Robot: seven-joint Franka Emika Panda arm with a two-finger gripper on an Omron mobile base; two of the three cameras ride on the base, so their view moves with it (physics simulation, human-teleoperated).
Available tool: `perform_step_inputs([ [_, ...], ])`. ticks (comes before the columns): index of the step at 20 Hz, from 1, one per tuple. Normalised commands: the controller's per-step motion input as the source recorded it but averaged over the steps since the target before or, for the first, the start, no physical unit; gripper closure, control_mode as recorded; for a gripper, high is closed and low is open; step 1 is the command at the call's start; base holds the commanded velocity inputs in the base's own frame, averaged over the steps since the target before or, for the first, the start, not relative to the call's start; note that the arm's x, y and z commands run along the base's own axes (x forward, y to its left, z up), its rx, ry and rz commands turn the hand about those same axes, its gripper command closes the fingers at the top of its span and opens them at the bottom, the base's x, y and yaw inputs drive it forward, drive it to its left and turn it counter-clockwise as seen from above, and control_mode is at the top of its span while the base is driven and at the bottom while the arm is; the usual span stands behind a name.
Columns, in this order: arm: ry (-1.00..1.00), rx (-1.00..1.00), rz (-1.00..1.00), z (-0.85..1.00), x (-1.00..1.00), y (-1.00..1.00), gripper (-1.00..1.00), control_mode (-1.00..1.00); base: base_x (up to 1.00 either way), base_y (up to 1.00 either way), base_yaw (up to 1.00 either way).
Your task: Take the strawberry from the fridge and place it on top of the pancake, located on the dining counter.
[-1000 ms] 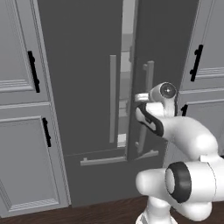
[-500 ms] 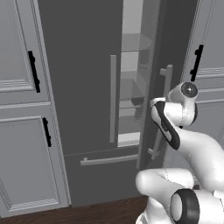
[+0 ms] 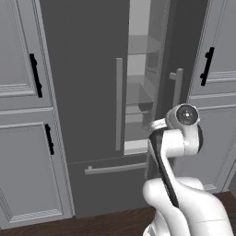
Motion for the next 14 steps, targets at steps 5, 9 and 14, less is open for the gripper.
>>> perform_step_inputs([
  [5, 0.23, -0.37, 0.00, 0.42, 0.41, 1.00, -1.00, -1.00, 0.00, 0.00, 0.00],
  [9, 0.22, -0.28, 0.00, 0.27, 0.97, 0.77, -1.00, -1.00, 0.00, 0.00, 0.00],
  [14, 0.21, -0.18, -0.05, 0.02, 1.00, 0.36, -1.00, -1.00, 0.00, 0.00, 0.00],
])
